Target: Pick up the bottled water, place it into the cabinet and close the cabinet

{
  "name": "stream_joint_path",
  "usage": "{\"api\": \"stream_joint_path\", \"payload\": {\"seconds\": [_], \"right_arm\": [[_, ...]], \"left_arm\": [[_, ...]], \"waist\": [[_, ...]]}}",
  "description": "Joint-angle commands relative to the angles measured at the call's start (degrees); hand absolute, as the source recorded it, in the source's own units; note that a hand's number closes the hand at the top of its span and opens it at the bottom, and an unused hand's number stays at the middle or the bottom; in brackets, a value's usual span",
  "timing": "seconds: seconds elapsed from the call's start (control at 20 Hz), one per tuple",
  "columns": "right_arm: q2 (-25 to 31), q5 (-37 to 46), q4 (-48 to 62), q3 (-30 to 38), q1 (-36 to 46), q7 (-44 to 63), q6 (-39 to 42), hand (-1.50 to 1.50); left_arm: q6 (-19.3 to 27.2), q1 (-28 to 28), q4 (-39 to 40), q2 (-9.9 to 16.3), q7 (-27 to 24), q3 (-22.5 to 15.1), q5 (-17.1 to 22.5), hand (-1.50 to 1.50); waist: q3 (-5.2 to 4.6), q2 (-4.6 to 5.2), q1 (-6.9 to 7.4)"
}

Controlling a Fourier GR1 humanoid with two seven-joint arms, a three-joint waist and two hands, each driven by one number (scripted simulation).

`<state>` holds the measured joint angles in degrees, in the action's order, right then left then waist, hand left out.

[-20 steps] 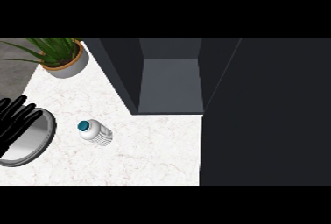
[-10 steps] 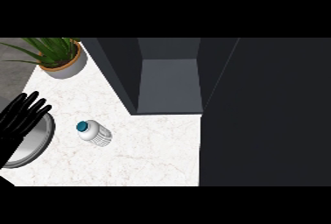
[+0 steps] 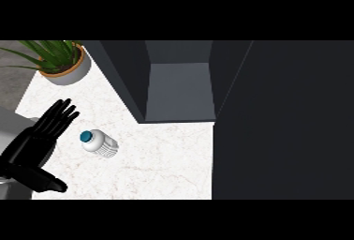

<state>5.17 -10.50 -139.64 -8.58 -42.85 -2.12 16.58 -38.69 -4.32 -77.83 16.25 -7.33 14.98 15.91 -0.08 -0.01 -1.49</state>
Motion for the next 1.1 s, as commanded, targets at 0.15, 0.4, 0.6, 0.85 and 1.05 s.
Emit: {"api": "stream_joint_path", "payload": {"seconds": [0.15, 0.4, 0.6, 0.85, 1.05], "right_arm": [[1.14, -2.19, -10.17, 0.97, -4.27, 2.63, -0.28, -1.5], [1.91, -2.55, -9.68, 0.42, -9.96, -2.57, 3.17, -1.5], [0.78, 0.64, -8.07, -2.3, -9.78, -3.63, 2.49, -1.5], [1.41, -0.14, -7.0, -2.11, -11.05, -4.75, 3.54, -1.5], [2.1, -2.29, -8.16, 0.43, -12.4, -5.38, 3.73, -1.5]], "left_arm": [[-0.38, -3.47, 16.69, 0.01, -14.27, 0.0, -9.5, -1.5], [4.82, -7.77, 27.7, -2.08, -24.63, -1.53, -16.56, -1.5], [3.93, -11.93, 39.17, 1.54, -30.62, -0.04, -17.7, -1.5], [2.94, -14.21, 46.53, -2.15, -33.97, -3.22, -19.37, -1.5], [-1.72, -15.66, 50.23, -0.87, -35.8, -4.03, -18.93, -1.5]], "waist": [[-0.05, 0.17, 0.11], [-0.08, 0.14, -0.81], [-0.11, 0.3, -0.55], [-0.12, 0.31, -0.72], [-0.17, 0.43, -1.02]]}}
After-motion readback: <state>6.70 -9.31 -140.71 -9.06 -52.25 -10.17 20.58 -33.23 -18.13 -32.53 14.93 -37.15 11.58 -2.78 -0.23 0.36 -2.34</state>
